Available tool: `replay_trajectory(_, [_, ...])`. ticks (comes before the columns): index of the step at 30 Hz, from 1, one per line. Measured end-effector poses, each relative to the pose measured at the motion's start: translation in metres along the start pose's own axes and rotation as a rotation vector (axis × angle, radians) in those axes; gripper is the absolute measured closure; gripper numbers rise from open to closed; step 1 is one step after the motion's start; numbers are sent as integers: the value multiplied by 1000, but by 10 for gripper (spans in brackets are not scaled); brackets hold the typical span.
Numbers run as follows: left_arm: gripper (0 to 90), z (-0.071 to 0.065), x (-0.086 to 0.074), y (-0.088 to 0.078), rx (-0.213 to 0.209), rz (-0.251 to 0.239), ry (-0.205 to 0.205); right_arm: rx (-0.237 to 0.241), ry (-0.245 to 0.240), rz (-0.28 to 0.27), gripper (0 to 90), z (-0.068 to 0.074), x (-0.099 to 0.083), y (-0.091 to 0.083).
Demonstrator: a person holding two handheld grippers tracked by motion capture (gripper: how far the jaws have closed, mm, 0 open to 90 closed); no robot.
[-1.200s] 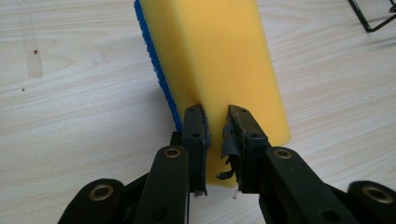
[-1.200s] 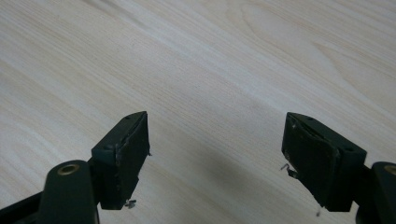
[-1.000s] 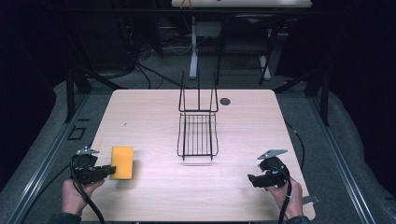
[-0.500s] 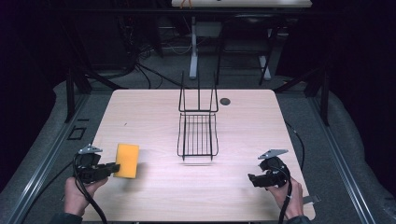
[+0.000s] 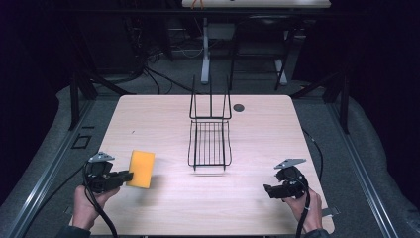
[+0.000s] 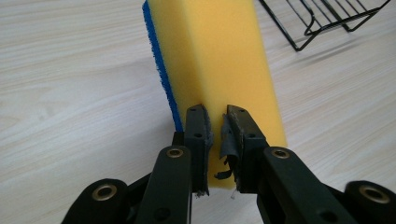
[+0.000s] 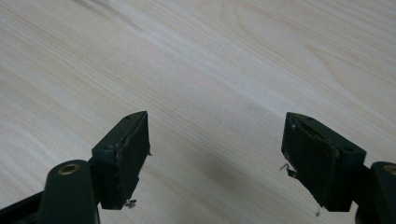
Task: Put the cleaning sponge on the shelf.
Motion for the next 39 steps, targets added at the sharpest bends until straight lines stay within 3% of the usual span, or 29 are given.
replay_trajectory(33, [802, -27, 39, 13, -91, -64, 48, 0, 0, -13, 215, -2, 0, -3])
replay_trajectory(39, [802, -32, 47, 11, -105, -97, 50, 0, -4, -9, 204, -1, 0, -3])
Point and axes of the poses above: each handheld gripper's, and its own axes: y roughly forward along the jaws, x roughly out of its top, z roughly to its left, the point moved 1 cm from there along y, roughly forward along the jaws, and after that the axes turned 9 degrees about -z, right-handed, at the moved point
